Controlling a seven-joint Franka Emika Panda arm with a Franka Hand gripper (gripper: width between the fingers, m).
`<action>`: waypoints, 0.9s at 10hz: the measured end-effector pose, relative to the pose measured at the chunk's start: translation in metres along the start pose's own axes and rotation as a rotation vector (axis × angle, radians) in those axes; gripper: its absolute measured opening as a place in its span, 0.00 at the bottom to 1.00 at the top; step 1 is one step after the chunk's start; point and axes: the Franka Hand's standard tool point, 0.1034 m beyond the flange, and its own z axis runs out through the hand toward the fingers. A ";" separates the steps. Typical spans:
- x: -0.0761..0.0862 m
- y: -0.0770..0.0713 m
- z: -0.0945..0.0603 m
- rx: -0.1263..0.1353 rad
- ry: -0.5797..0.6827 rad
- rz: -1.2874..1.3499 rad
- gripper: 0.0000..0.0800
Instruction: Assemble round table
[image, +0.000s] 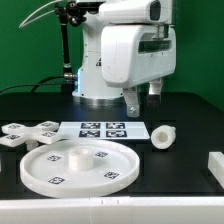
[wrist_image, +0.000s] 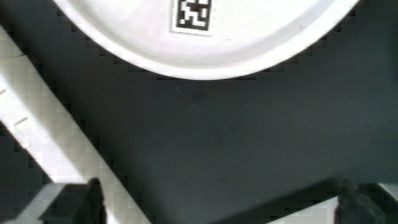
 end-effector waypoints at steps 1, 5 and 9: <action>0.000 0.000 0.000 -0.002 0.001 -0.004 0.81; 0.000 0.000 0.001 -0.002 0.001 -0.006 0.81; -0.052 0.003 0.020 0.000 -0.007 -0.085 0.81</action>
Offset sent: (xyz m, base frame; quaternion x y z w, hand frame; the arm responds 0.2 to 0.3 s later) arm 0.0000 0.0000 0.0000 0.0000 0.0000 0.0000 1.0000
